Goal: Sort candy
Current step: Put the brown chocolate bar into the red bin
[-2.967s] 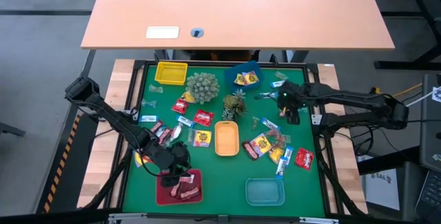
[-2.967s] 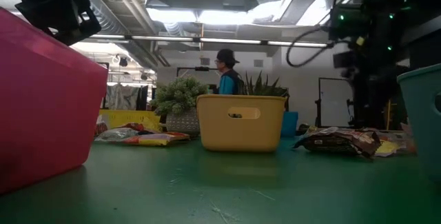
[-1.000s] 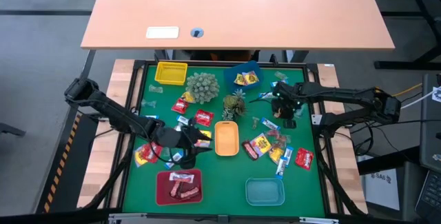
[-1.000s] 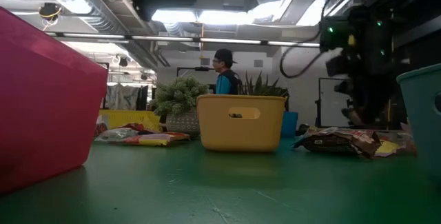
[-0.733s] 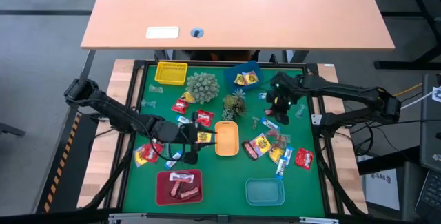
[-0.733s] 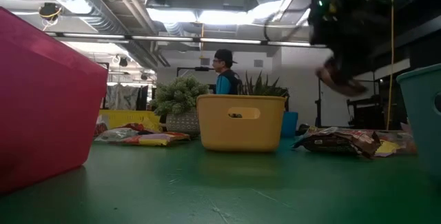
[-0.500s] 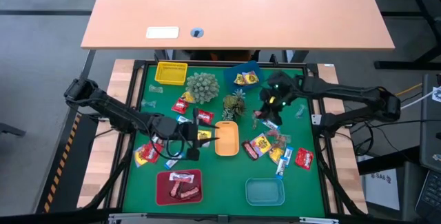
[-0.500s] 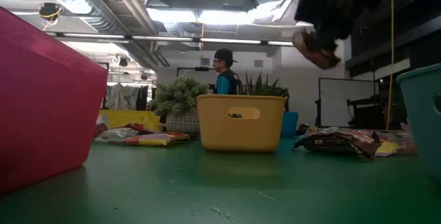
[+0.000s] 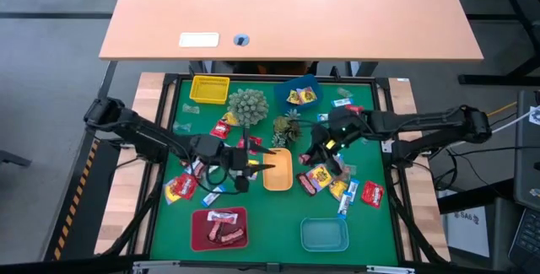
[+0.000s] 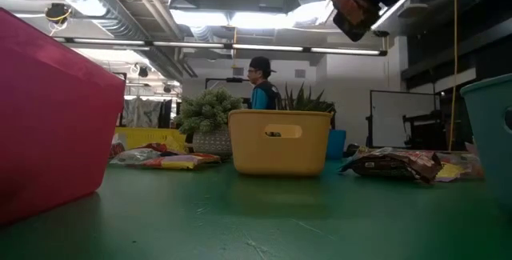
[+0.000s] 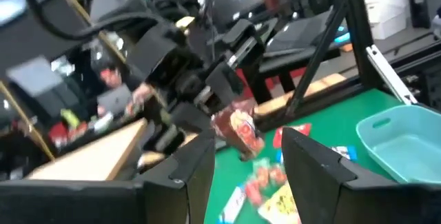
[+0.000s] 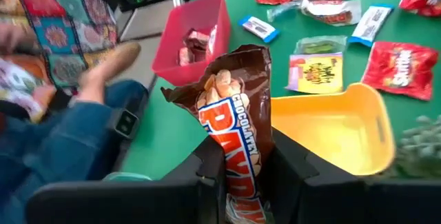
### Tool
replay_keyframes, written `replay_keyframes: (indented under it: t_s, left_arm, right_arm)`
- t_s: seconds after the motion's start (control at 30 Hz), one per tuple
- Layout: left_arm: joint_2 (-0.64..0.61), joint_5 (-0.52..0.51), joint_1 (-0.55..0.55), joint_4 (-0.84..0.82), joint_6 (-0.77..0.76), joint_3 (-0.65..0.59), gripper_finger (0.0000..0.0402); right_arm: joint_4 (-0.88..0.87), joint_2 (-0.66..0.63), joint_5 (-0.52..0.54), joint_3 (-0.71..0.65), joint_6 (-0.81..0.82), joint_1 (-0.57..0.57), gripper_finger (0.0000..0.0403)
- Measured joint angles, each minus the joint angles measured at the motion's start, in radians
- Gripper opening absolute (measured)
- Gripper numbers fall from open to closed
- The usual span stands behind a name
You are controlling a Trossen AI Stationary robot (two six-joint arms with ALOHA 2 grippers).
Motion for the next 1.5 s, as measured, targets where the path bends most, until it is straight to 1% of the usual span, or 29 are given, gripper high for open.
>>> replay_keyframes:
  t_s: [0.13,0.23,0.3,0.5,0.63,0.77,0.93,1.13,1.27,1.4,1.5]
  left_arm:
    - [0.074,0.067,0.016,0.126,0.074,0.000,0.0155]
    - [0.129,0.094,0.031,0.212,0.081,0.001,0.0155]
    - [0.162,0.106,0.034,0.225,0.071,0.022,0.0155]
    - [0.240,0.173,0.023,0.191,0.054,0.097,0.0155]
    - [0.243,0.179,0.006,0.118,0.029,0.114,0.0155]
    - [0.242,0.181,-0.006,0.068,-0.020,0.114,0.0155]
    - [0.244,0.195,-0.014,-0.013,-0.027,0.114,0.0155]
    - [0.244,0.193,-0.020,-0.009,-0.025,0.114,0.0155]
    - [0.244,0.192,-0.019,-0.009,-0.025,0.114,0.0155]
    - [0.244,0.190,-0.019,-0.012,-0.025,0.114,0.0155]
    - [0.244,0.189,-0.017,-0.011,-0.025,0.113,0.0155]
  right_arm:
    - [0.035,0.020,0.009,0.000,0.121,0.045,0.0072]
    - [0.074,0.056,0.025,0.002,0.212,0.074,0.0072]
    - [0.091,0.090,0.018,0.001,0.285,0.088,0.0072]
    - [0.106,0.182,0.013,0.001,0.407,0.134,0.0072]
    - [0.111,0.214,-0.058,0.001,0.483,0.155,0.0072]
    - [0.145,0.229,-0.080,0.000,0.554,0.175,0.0072]
    - [0.208,0.229,-0.070,0.000,0.635,0.175,0.0072]
    - [0.280,0.229,-0.038,0.000,0.714,0.175,0.0072]
    - [0.324,0.229,-0.027,0.000,0.721,0.175,0.0072]
    - [0.334,0.235,0.033,0.000,0.721,0.176,0.0072]
    - [0.356,0.242,0.035,0.000,0.722,0.175,0.0072]
